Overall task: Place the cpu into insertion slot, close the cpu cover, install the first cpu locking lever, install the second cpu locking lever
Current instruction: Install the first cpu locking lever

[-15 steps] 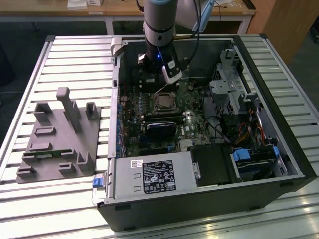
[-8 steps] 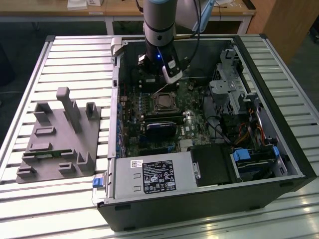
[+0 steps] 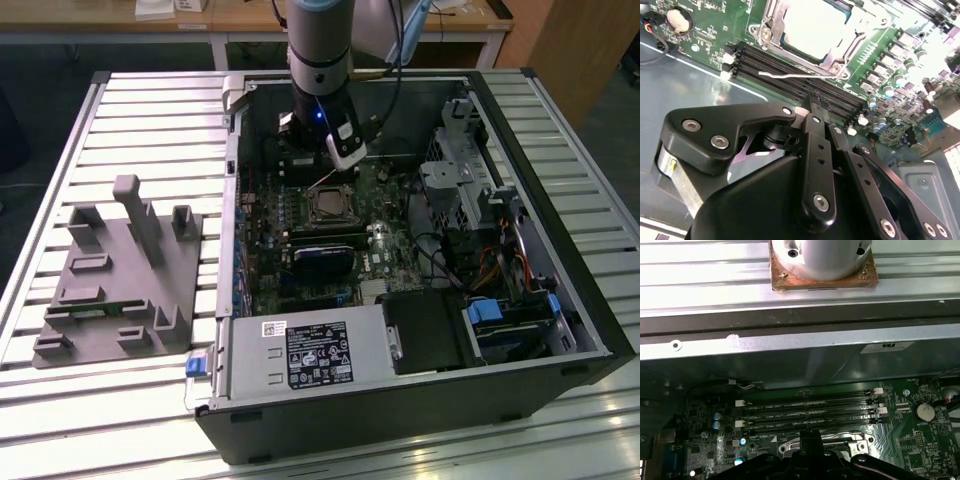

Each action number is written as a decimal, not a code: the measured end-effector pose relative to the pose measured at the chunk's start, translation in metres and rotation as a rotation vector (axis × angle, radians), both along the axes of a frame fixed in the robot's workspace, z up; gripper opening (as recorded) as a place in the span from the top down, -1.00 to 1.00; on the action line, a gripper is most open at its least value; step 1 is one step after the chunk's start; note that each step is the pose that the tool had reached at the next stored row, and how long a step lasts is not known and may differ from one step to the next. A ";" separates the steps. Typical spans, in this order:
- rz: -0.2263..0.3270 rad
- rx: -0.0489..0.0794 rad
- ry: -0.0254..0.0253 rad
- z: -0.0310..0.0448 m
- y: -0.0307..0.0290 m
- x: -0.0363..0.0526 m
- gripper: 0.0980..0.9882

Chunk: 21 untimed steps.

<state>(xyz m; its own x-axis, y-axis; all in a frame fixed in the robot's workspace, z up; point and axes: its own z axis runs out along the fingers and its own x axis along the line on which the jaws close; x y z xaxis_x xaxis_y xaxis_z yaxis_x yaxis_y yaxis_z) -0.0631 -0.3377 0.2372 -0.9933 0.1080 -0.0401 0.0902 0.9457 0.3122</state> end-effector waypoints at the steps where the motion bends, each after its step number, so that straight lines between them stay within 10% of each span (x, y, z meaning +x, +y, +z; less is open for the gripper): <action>1: 0.000 0.000 -0.0029 -0.0008 0.0000 0.0008 0.98; 16: 0.000 0.000 -0.0337 -0.0116 0.0000 0.0195 0.98; 21: 0.000 0.000 -0.0353 -0.0119 0.0000 0.0198 0.98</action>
